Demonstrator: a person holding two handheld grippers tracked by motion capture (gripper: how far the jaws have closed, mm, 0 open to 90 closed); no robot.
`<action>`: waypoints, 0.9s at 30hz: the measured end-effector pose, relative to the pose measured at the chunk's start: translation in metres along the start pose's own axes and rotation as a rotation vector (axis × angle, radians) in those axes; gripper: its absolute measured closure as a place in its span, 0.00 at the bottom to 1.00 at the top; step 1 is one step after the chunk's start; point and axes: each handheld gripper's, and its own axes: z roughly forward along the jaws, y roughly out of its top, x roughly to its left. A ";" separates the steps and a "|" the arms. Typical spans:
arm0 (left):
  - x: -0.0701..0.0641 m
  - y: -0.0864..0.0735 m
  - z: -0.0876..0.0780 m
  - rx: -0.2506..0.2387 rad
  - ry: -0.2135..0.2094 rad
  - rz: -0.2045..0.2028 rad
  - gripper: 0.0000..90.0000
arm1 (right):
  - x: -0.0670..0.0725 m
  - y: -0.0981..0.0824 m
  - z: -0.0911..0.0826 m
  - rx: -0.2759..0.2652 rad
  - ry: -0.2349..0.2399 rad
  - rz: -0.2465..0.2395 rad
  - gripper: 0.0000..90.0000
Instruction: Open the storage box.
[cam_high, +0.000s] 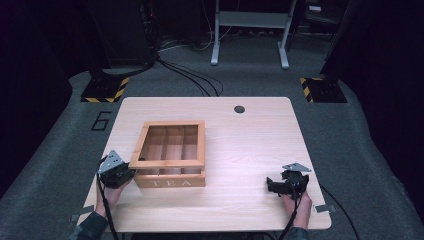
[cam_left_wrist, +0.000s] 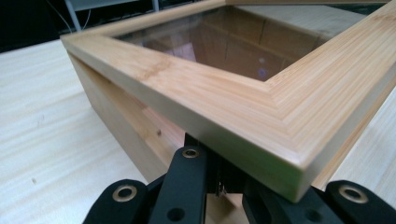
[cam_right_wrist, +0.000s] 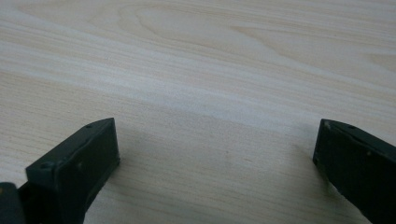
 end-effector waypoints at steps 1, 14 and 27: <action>0.000 -0.001 0.000 0.003 0.000 0.000 0.98 | 0.000 0.000 0.000 0.000 0.000 0.000 0.00; -0.011 -0.008 -0.010 0.013 -0.010 0.027 0.96 | 0.000 0.000 0.000 0.000 0.000 -0.001 0.00; -0.015 -0.008 -0.024 0.023 -0.016 -0.009 0.86 | 0.000 0.000 0.000 0.000 0.000 -0.001 0.00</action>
